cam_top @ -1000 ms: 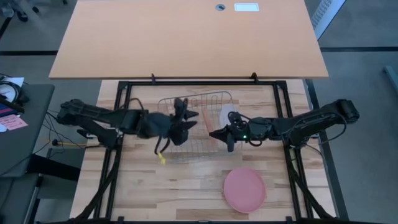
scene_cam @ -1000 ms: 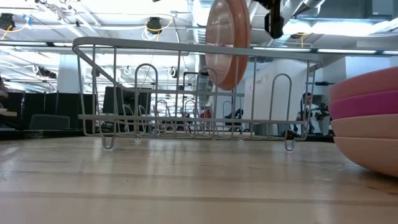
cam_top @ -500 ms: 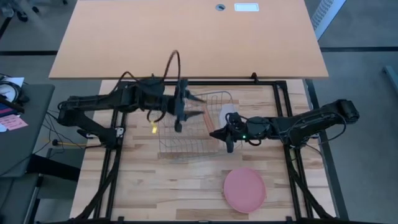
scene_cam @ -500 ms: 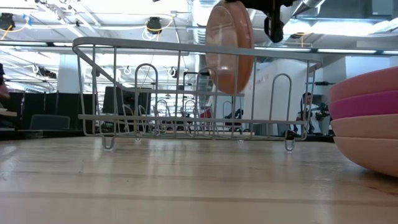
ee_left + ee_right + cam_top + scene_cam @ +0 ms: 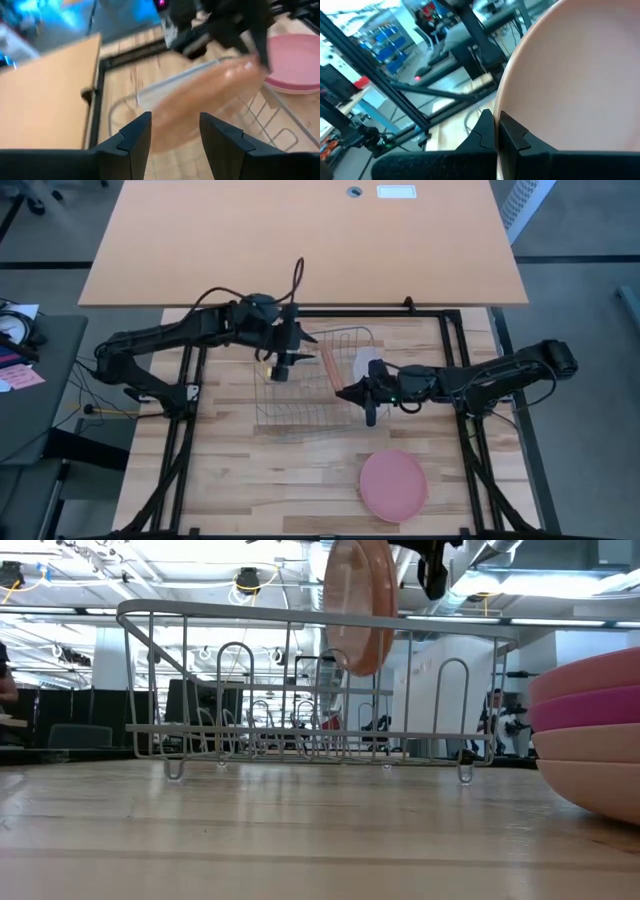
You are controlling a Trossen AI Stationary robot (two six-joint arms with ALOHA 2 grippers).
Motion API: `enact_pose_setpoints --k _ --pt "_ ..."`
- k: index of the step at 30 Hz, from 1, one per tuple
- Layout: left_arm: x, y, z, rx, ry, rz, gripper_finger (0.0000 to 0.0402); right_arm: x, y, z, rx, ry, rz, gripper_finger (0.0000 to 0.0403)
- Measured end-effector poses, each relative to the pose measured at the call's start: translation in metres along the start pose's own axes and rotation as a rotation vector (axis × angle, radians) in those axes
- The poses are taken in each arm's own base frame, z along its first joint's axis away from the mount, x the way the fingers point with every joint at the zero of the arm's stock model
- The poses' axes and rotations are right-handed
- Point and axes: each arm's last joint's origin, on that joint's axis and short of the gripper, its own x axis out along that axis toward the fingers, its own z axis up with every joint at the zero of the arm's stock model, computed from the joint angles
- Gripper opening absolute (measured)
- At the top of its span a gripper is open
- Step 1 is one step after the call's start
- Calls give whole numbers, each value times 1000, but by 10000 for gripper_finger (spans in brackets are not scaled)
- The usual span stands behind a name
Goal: Sort dishes
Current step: Put the brown plate in the dish rack
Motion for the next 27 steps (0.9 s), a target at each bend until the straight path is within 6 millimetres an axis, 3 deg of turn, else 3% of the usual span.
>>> enact_pose_setpoints --k 6,11,14,18,24,27 --pt "-3 7 -4 -79 79 240 160 -5 8 16 -38 -151 67 0" --pt "-28 -3 5 -149 18 263 160 -19 13 40 -59 -318 122 0" --pt "-32 -24 9 -125 -10 199 160 -31 16 57 -46 -449 168 0" --pt "-20 -62 16 -34 -55 208 160 -44 20 73 -8 -610 238 0" --pt "13 -124 26 257 -61 592 160 -50 24 82 78 -724 322 0" --pt "28 -141 30 358 -5 766 160 -52 24 83 84 -737 330 0"
